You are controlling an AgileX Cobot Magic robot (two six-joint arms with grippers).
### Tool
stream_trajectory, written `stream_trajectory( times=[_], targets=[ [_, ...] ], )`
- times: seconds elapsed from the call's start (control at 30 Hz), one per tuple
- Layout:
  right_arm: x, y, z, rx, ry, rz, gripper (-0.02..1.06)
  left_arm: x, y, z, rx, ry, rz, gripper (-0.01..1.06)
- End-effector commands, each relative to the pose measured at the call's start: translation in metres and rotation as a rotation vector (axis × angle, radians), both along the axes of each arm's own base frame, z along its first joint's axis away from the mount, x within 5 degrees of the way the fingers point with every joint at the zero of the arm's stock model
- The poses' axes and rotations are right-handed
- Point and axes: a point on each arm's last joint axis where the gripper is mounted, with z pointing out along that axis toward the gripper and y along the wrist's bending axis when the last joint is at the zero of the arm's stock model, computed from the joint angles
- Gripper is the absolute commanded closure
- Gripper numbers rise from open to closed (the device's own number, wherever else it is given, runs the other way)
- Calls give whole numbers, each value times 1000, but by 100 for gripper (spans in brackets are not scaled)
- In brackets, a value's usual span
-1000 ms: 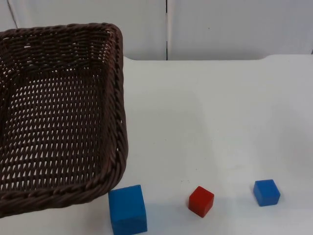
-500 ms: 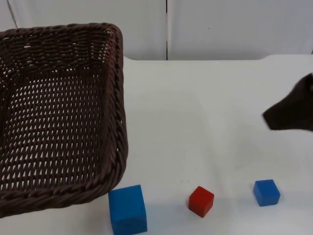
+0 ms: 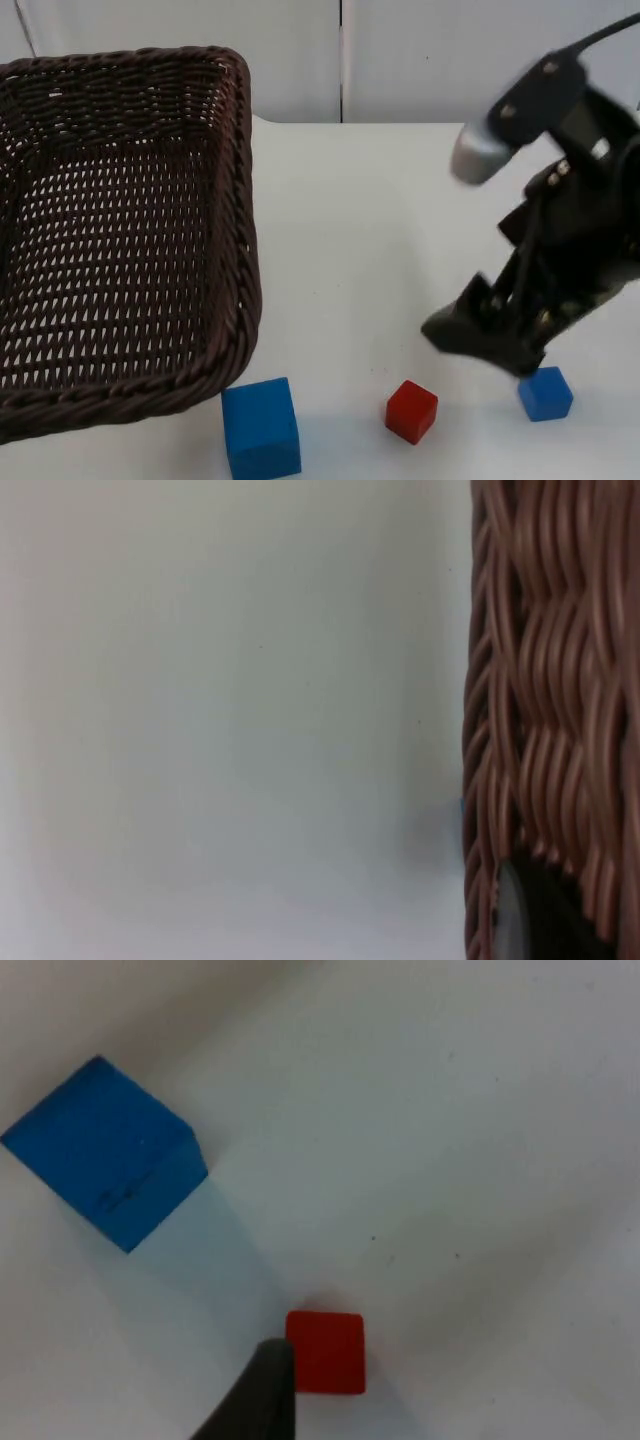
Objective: Pick up the basket with the left hand and place the largest block into the basket with the right hand.
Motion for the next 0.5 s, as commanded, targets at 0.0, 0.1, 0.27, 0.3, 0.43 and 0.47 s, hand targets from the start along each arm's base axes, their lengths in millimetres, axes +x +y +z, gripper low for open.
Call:
stream_trajectory(
  times=[0.0,0.1,0.27,0.3,0.43,0.47],
  targets=[
    [1,9,-9,-34,-30,53,-1,0,-2,4,-33,-17,16,105],
    [0,13,-21,-67,-23,82,-1,0,-2,4,-33,-17,16,105],
    [6,24,-32,-95,-12,118,-1,0,-2,4,-33,-17,16,105],
    [8,27,-35,-103,-16,131,-1,0,-2,4,-32,-19,17,105],
    [12,38,-41,-125,-14,178,-1,0,-2,4,-32,-19,17,105],
    [14,41,-44,-138,-1,202,-1,0,-2,4,-32,-19,17,105]
  ],
)
